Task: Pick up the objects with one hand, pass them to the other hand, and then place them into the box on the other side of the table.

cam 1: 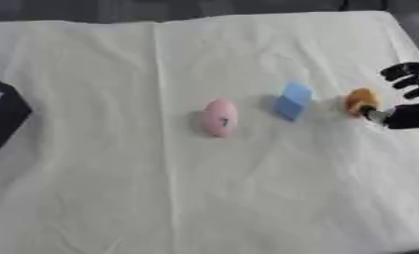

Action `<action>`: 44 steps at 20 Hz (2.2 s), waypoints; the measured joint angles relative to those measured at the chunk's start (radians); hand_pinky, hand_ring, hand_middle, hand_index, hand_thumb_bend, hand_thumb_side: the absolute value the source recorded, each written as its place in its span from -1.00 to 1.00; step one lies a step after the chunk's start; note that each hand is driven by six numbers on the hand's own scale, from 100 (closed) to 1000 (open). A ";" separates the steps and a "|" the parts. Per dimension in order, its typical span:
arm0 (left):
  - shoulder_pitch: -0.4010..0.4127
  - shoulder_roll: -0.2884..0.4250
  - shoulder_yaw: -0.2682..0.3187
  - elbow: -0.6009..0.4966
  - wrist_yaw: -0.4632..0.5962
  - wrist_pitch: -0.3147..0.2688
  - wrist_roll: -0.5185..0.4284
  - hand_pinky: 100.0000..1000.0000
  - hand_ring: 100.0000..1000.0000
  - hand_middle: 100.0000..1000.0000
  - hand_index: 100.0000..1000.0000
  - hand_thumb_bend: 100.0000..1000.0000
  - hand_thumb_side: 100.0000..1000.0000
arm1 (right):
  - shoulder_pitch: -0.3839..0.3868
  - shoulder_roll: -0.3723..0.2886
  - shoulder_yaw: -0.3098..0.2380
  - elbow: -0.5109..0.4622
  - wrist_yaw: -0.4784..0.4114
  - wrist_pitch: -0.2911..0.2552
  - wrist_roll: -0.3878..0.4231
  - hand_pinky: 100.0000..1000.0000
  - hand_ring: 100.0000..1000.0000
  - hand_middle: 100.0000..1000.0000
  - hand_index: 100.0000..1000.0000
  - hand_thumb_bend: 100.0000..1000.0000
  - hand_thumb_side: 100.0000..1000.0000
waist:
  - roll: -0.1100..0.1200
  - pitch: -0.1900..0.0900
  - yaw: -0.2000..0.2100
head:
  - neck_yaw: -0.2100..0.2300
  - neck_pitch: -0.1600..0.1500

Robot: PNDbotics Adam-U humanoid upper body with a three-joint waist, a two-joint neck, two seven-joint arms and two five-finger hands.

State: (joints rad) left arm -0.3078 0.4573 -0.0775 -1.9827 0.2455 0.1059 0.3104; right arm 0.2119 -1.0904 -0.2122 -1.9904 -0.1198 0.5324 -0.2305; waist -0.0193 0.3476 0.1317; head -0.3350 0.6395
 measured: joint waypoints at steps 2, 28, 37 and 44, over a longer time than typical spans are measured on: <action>0.000 0.001 0.000 0.000 0.000 0.000 -0.001 0.76 0.48 0.28 0.50 -1.00 0.64 | 0.001 0.000 0.000 0.000 0.018 0.021 0.007 0.60 0.63 0.53 0.62 -0.32 -1.00 | -0.002 0.003 0.000 | -0.004 0.000; -0.008 0.004 -0.008 0.000 -0.009 -0.003 -0.006 0.76 0.48 0.27 0.50 -1.00 0.67 | 0.028 0.040 -0.009 0.000 0.062 0.128 -0.053 0.62 0.62 0.51 0.61 -0.39 -1.00 | -0.004 0.053 0.041 | -0.045 -0.038; -0.008 0.003 -0.014 0.000 -0.010 0.001 -0.011 0.77 0.48 0.27 0.49 -1.00 0.68 | 0.032 0.056 -0.012 0.000 0.059 0.141 -0.084 0.54 0.60 0.49 0.59 -0.39 -1.00 | -0.004 0.068 0.048 | -0.055 -0.050; -0.008 0.002 -0.019 0.000 -0.010 0.002 -0.012 0.77 0.48 0.27 0.49 -1.00 0.69 | 0.035 0.065 -0.017 0.000 0.033 0.149 -0.153 0.49 0.58 0.48 0.58 -0.39 -1.00 | -0.004 0.077 0.066 | -0.060 -0.053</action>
State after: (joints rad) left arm -0.3154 0.4590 -0.0962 -1.9827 0.2352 0.1075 0.2983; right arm 0.2472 -1.0256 -0.2288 -1.9904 -0.0864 0.6816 -0.3839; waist -0.0230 0.4241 0.1979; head -0.3951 0.5866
